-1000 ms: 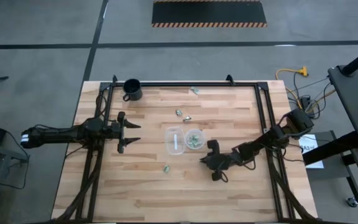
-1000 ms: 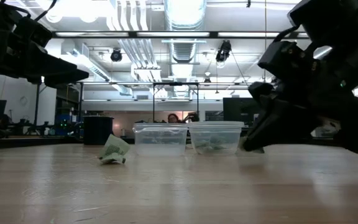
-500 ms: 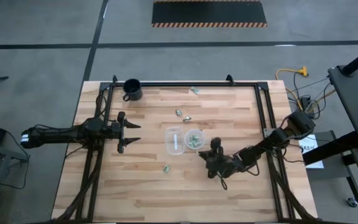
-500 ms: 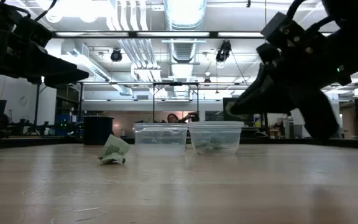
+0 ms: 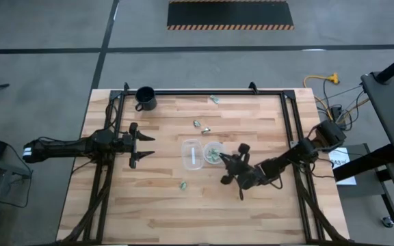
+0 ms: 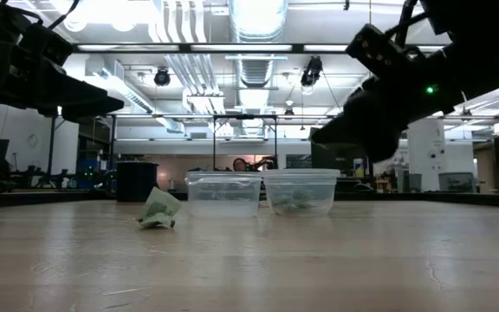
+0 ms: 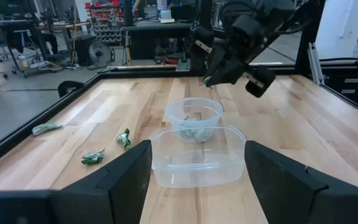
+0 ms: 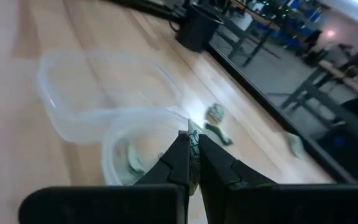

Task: Pick and place Stevia / Truvia into bins
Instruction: Put the green stevia packet into the right transparent container

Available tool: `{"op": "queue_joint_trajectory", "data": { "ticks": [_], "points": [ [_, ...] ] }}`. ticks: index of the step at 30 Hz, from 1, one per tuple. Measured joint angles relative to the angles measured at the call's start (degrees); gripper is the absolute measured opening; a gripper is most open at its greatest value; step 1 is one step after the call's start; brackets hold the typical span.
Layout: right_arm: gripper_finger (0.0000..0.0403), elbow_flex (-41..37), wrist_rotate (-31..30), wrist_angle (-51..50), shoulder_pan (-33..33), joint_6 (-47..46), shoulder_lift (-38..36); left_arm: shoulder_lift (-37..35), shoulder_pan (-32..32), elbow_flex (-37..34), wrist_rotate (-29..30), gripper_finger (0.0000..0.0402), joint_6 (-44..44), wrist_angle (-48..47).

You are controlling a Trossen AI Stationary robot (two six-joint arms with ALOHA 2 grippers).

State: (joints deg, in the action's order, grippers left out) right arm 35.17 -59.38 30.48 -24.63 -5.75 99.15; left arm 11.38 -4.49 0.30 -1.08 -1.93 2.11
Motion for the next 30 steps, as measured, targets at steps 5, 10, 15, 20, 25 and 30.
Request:
{"op": "queue_joint_trajectory", "data": {
  "ticks": [5,10,15,20,25,30],
  "points": [
    [0.0009,-3.6,7.2,15.0,1.9,1.7,0.0,0.0,0.0,0.0,0.0,0.024,0.0,0.0],
    [0.0009,-10.3,19.8,31.4,5.5,-0.1,0.0,0.0,0.0,0.0,0.0,0.024,0.0,0.0],
    [0.0009,-13.6,22.2,33.3,8.4,-3.3,0.0,0.0,0.0,0.0,0.0,0.024,0.0,0.0],
    [0.0009,-14.4,23.5,33.6,9.5,-4.1,0.0,0.0,0.0,0.0,0.0,0.024,0.0,0.0],
    [0.0009,-14.6,25.2,33.6,10.4,-4.0,0.3,0.0,0.0,0.0,0.0,0.024,0.0,0.0],
    [0.0011,-13.9,25.1,33.3,10.5,-3.1,1.1,0.0,0.0,0.0,0.0,0.024,0.0,0.0]
  ]
}}
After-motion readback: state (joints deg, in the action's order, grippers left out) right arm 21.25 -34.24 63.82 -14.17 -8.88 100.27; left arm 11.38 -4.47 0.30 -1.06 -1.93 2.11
